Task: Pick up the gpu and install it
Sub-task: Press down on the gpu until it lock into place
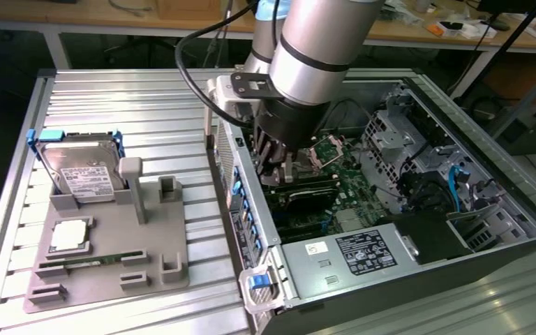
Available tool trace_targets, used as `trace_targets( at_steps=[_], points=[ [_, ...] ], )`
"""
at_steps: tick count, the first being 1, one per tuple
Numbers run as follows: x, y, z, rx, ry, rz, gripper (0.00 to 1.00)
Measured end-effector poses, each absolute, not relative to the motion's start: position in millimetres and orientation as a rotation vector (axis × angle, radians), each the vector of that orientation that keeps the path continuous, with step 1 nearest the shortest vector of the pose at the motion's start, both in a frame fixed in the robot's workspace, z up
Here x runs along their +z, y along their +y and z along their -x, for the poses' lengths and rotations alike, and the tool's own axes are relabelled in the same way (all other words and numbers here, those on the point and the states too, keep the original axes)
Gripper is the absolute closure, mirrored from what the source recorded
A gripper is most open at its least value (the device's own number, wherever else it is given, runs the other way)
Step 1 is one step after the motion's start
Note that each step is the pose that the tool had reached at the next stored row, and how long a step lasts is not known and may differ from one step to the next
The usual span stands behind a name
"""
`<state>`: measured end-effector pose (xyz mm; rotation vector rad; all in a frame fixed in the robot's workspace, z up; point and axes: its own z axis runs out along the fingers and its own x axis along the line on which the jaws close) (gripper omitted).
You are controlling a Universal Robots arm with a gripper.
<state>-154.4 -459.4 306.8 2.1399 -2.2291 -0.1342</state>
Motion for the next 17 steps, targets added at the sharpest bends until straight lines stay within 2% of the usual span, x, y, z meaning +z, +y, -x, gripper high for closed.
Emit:
trace_targets(
  at_steps=[17],
  points=[
    [323, -459, 149, -0.137, -2.228, -2.147, 0.89]
  ],
)
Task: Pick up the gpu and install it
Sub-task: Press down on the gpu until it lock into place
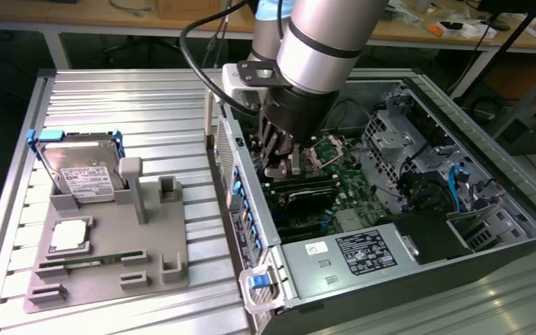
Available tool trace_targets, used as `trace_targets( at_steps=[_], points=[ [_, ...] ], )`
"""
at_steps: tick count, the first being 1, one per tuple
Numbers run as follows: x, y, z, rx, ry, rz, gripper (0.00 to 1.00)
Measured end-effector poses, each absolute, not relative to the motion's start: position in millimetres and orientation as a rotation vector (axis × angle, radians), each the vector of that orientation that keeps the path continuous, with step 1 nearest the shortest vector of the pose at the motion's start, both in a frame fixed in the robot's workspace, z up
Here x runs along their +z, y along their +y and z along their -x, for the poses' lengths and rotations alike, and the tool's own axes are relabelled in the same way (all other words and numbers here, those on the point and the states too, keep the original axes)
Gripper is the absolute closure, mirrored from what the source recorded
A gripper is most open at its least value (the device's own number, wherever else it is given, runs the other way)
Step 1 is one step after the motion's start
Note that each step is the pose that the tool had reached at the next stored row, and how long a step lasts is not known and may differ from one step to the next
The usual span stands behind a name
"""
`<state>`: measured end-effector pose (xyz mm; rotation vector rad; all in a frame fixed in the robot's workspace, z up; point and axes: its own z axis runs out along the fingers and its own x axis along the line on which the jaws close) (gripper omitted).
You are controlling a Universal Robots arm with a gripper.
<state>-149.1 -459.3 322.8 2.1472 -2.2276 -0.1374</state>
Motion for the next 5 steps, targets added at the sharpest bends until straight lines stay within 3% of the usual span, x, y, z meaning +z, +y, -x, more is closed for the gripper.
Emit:
trace_targets(
  at_steps=[5],
  points=[
    [322.8, -459.3, 149.0, -0.136, -2.227, -2.147, 0.89]
  ],
)
